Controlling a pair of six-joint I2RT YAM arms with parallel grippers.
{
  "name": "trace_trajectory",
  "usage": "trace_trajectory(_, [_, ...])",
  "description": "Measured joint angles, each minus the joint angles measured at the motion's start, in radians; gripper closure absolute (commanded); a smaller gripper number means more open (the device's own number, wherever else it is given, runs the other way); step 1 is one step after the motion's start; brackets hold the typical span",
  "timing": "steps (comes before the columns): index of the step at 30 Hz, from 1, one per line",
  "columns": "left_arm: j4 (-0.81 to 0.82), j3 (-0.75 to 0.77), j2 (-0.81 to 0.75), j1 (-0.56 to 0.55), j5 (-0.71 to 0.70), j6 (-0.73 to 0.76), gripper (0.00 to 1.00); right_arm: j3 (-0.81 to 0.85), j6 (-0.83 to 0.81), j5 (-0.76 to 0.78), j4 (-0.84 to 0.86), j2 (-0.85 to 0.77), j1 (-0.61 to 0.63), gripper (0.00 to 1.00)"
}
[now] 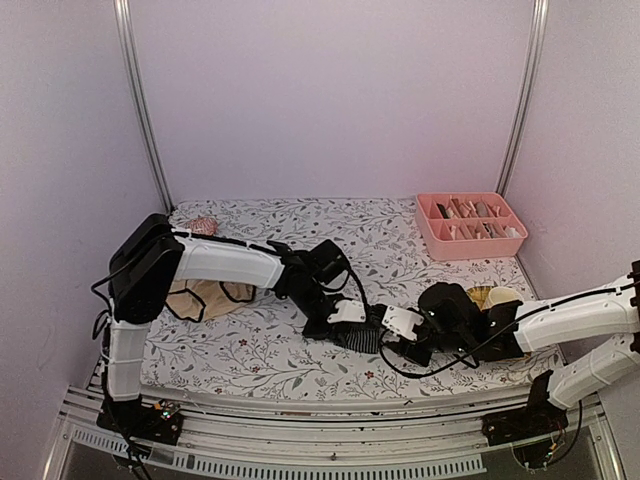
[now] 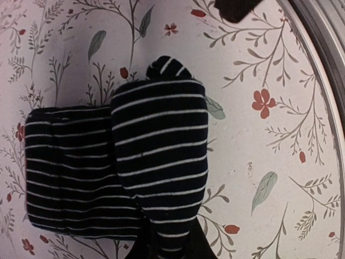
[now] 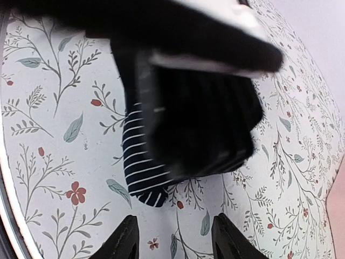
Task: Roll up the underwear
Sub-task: Roll the underwear at the center of the board.
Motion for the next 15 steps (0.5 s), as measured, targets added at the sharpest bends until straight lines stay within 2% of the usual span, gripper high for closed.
trace_trajectory(6, [-0.089,0.08,0.047,0.039,0.062,-0.037,1.0,-0.071,-0.003,0.068,0.058,-0.025,0.041,0.52])
trace_trajectory(15, [-0.194,0.182,0.105,0.059,0.105,-0.063,1.0,-0.138,0.006,0.079,0.117,-0.082,0.05,0.51])
